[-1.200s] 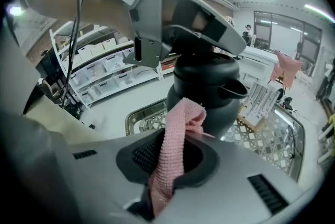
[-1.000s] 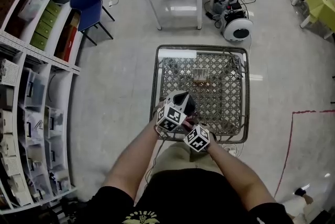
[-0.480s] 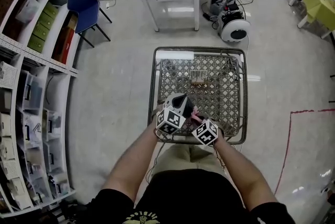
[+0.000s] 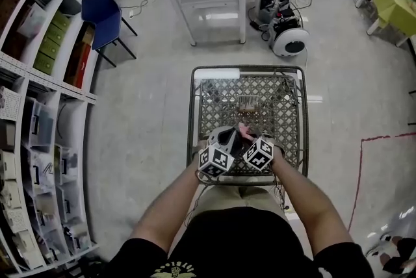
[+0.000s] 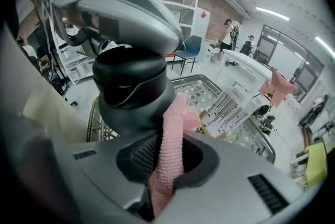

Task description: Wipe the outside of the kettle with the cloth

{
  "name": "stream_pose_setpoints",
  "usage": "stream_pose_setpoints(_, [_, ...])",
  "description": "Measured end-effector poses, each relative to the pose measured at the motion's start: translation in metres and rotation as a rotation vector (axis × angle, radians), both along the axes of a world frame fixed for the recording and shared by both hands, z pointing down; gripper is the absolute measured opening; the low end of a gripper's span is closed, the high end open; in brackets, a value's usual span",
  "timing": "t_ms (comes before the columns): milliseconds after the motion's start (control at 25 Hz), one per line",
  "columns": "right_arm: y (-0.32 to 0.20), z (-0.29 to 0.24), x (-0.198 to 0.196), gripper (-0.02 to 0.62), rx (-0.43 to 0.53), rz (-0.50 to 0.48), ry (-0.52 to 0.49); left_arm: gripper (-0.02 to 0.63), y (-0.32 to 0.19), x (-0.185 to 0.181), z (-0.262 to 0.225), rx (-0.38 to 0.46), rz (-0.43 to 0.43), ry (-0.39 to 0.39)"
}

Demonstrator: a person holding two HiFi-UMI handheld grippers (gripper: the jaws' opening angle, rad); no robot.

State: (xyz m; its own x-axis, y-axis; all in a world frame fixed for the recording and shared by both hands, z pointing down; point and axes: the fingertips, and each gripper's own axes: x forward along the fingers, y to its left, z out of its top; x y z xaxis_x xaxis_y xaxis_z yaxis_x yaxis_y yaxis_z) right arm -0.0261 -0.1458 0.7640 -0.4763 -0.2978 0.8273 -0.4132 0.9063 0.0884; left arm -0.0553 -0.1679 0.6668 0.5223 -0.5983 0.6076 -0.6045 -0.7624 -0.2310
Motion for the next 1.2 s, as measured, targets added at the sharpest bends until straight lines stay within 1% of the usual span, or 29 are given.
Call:
stream_pose_setpoints(120, [-0.011, -0.004, -0.004, 0.048, 0.008, -0.020, 0.002, 0.009, 0.003, 0.001, 0.001, 0.000, 0.013, -0.001])
stream_pose_setpoints(240, [-0.013, 0.004, -0.002, 0.048, 0.000, -0.050, 0.044, 0.009, 0.004, 0.003, 0.001, -0.011, 0.020, 0.007])
stream_pose_setpoints(400, [0.007, 0.026, -0.002, 0.047, -0.034, -0.113, 0.098, 0.008, 0.002, 0.001, -0.001, -0.022, 0.029, 0.022])
stream_pose_setpoints(480, [0.021, 0.032, -0.002, 0.048, -0.049, -0.119, 0.105, 0.008, 0.002, 0.000, -0.002, -0.025, 0.031, 0.018])
stream_pose_setpoints(640, [0.048, 0.040, -0.004, 0.048, -0.086, -0.096, 0.089, 0.008, 0.002, -0.001, -0.005, -0.035, 0.027, 0.023])
stream_pose_setpoints(920, [0.081, 0.037, -0.017, 0.048, -0.136, -0.056, 0.043, 0.008, 0.003, -0.001, -0.004, -0.045, 0.032, 0.027])
stream_pose_setpoints(1080, [0.098, 0.035, -0.028, 0.048, -0.156, -0.061, 0.010, 0.008, 0.004, 0.002, -0.002, -0.047, 0.037, 0.026])
stream_pose_setpoints(1200, [0.109, 0.028, -0.042, 0.047, -0.166, -0.083, -0.028, 0.008, 0.004, 0.002, -0.003, -0.046, 0.039, 0.027])
